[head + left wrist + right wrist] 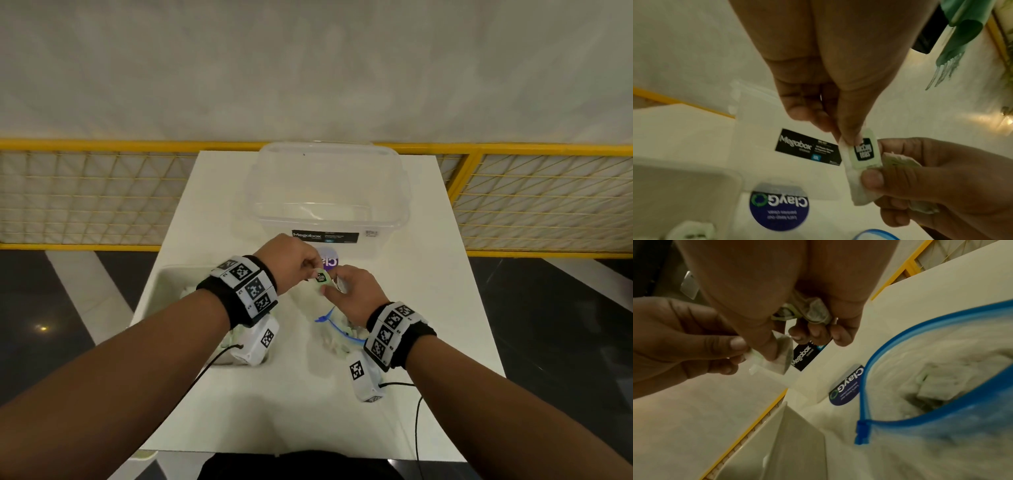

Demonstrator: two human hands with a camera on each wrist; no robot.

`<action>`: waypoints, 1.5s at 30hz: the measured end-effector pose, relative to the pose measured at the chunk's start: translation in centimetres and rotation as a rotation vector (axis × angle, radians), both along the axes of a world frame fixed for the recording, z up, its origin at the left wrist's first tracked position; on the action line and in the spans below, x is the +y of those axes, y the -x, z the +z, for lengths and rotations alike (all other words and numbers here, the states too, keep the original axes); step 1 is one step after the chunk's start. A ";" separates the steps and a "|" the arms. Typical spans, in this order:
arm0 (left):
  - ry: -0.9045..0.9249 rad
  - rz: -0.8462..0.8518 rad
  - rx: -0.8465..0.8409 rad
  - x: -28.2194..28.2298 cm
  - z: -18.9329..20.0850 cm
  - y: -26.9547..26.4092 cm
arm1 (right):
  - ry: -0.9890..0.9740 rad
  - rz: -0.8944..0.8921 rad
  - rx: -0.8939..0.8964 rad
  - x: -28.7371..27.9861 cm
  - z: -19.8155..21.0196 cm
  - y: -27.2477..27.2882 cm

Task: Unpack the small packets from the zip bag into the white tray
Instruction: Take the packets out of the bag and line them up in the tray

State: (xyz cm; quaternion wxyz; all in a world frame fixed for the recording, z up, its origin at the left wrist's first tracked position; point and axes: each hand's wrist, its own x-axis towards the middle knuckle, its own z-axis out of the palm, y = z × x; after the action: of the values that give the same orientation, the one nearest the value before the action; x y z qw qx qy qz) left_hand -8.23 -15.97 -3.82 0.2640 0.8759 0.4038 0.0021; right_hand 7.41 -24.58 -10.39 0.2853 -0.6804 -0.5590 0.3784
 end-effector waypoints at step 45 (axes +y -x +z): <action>-0.073 -0.004 0.232 7.7 -4.9 18.7 | 0.101 -0.043 0.265 4.6 -1.4 15.3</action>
State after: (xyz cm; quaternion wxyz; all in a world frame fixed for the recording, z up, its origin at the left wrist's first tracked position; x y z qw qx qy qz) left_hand -26.88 -8.28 -8.72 0.1835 0.8801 0.4296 -0.0850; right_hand -7.86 -19.98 -11.76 0.3300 -0.6500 -0.4820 0.4862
